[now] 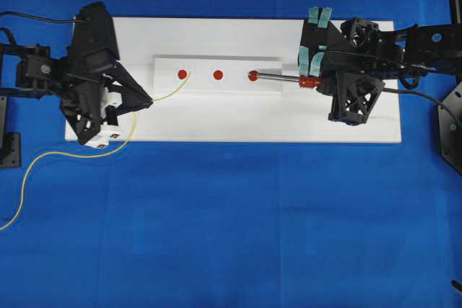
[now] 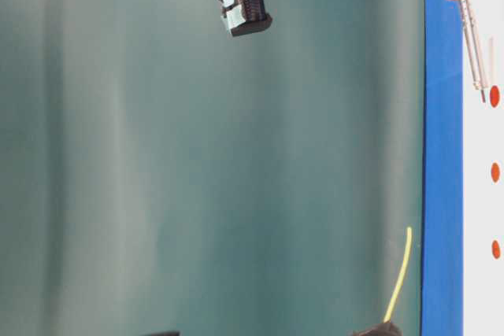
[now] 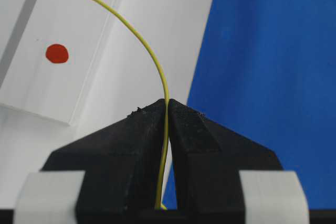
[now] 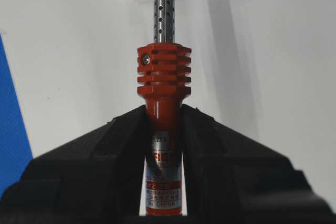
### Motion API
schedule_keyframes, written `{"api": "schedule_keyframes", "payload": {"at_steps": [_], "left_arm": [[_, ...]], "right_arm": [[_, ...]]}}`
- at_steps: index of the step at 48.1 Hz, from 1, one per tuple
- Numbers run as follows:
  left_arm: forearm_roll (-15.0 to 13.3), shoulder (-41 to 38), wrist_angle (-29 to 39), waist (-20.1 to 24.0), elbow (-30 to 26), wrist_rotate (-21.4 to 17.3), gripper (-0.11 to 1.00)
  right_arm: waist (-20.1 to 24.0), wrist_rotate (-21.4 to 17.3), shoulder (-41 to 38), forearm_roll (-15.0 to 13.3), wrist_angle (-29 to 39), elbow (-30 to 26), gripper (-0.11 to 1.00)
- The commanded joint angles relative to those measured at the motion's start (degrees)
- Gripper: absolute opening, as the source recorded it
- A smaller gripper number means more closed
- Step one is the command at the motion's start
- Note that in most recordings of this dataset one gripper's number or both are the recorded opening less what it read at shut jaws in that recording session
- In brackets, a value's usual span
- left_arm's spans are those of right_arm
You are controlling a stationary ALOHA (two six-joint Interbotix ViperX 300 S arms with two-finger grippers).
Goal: Touch the tip of the soldering iron to the tip of the solder at the mark.
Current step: 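Withdraw both grippers from the strip toward the table front, then lower the solder wire and iron back onto the blue table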
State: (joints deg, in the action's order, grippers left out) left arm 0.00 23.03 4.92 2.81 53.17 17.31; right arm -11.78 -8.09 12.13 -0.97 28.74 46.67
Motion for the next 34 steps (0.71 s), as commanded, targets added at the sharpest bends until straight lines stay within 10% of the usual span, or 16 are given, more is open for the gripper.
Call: {"api": "schedule_keyframes", "payload": {"at_steps": [1, 19, 34], "left_arm": [[0.1, 1.8, -1.0, -0.2, 0.3, 0.3, 0.03], [0.1, 4.5, -2.8, -2.5, 2.8, 0.7, 0.03], [-0.1, 4.6, -11.5, -11.4, 5.2, 0.8, 0.03]], "right_arm": [[0.6, -0.1, 2.5, 0.0, -0.6, -0.8, 0.06], [1.6, -1.1, 15.6, 1.8, -9.9, 7.0, 0.06], [15.4, -3.7, 16.3, 2.9, -18.4, 8.1, 0.06]]}}
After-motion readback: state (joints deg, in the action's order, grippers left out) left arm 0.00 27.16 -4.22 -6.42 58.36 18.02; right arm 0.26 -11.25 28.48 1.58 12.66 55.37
